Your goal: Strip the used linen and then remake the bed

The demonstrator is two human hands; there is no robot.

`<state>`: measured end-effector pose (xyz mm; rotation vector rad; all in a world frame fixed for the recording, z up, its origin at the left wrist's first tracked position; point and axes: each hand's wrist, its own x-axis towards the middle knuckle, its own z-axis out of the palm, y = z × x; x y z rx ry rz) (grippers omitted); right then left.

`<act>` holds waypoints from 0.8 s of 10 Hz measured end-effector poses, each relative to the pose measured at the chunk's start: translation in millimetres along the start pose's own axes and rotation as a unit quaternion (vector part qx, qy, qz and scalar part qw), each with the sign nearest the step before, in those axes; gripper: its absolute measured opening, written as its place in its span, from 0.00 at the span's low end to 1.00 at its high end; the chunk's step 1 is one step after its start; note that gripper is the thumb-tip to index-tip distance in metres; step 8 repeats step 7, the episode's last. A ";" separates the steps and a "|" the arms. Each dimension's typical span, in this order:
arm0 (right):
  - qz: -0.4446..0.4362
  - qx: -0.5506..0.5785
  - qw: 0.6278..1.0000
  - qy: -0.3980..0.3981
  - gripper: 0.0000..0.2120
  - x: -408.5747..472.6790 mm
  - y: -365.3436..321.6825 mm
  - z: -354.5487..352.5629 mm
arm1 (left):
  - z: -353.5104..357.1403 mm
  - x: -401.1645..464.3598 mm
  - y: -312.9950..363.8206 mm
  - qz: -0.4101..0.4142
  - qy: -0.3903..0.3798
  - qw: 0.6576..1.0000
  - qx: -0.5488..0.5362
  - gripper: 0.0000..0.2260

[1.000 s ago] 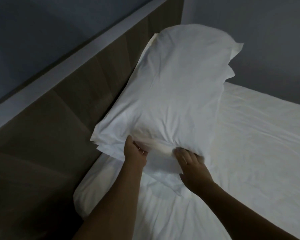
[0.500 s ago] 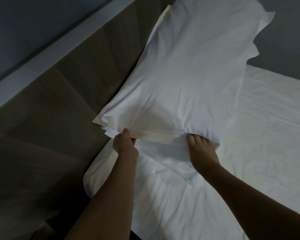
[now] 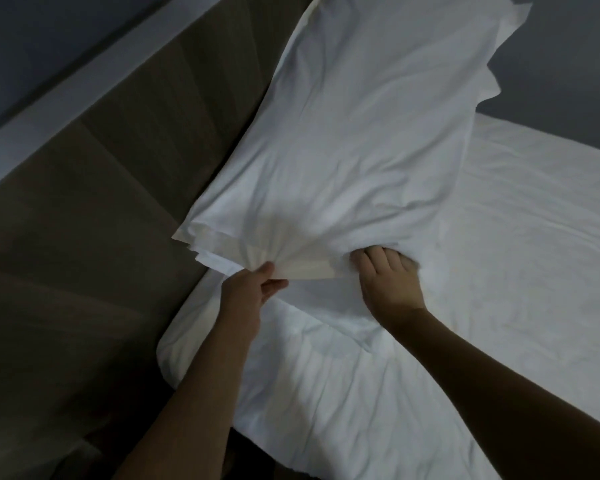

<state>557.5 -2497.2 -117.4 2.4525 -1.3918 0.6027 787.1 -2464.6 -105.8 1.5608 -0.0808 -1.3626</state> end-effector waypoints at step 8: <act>0.151 0.188 0.933 -0.267 0.27 -6.8 -18.8 -132.1 | 21.2 -110.5 30.9 0.232 0.162 0.872 0.400 0.16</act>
